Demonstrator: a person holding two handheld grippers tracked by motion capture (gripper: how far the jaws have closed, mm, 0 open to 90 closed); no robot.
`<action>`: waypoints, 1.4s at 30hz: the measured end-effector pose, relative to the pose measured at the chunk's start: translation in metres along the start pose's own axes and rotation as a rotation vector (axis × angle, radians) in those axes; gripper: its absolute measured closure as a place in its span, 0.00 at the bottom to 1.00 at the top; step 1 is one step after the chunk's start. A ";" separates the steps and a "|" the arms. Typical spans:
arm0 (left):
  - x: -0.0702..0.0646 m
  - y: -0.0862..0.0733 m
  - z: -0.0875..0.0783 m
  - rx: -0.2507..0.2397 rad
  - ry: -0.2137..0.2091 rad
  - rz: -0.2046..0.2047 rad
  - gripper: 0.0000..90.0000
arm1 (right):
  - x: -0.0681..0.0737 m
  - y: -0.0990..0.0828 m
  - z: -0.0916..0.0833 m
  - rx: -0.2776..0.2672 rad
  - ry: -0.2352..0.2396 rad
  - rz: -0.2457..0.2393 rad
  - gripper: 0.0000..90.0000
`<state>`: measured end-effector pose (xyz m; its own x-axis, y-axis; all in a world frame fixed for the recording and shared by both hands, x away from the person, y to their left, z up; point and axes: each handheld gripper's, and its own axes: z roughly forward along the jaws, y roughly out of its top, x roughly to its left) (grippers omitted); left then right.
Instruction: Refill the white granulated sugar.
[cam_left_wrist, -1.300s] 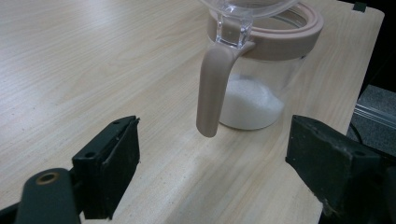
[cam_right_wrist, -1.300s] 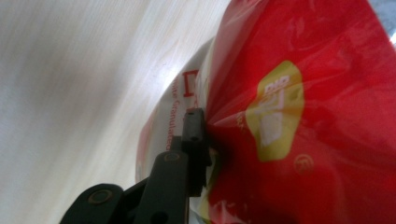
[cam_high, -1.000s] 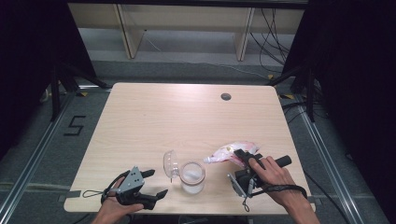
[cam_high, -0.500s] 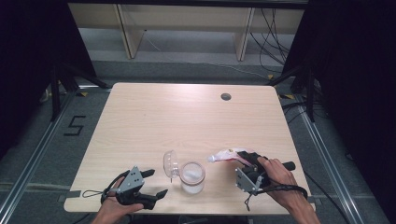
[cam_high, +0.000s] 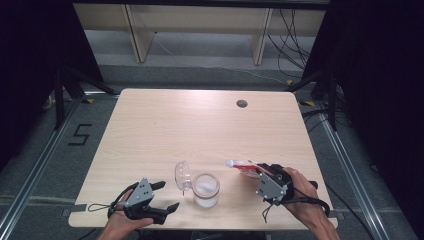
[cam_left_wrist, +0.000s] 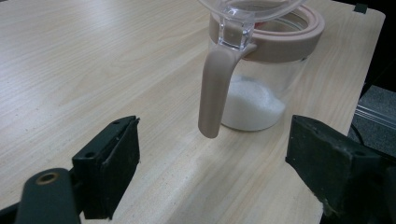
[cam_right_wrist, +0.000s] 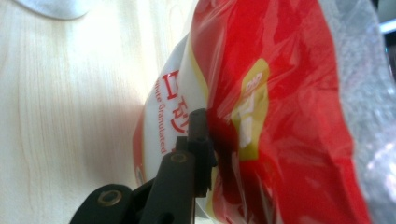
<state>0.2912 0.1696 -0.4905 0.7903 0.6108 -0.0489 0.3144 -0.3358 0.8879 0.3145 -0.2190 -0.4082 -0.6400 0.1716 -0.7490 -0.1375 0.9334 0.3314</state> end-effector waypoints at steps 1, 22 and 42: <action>0.000 0.000 0.000 0.000 0.000 -0.001 0.19 | 0.001 -0.001 -0.001 0.003 0.002 0.031 0.90; 0.000 0.000 0.001 -0.001 0.000 -0.003 0.19 | -0.009 -0.034 -0.002 -0.074 0.004 0.413 0.88; 0.000 -0.001 0.002 -0.011 -0.004 -0.012 0.19 | -0.013 -0.061 0.005 -0.177 -0.006 0.633 0.81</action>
<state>0.2916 0.1686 -0.4918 0.7886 0.6118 -0.0610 0.3181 -0.3210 0.8921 0.3347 -0.2764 -0.4219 -0.6340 0.6729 -0.3811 0.1419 0.5857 0.7980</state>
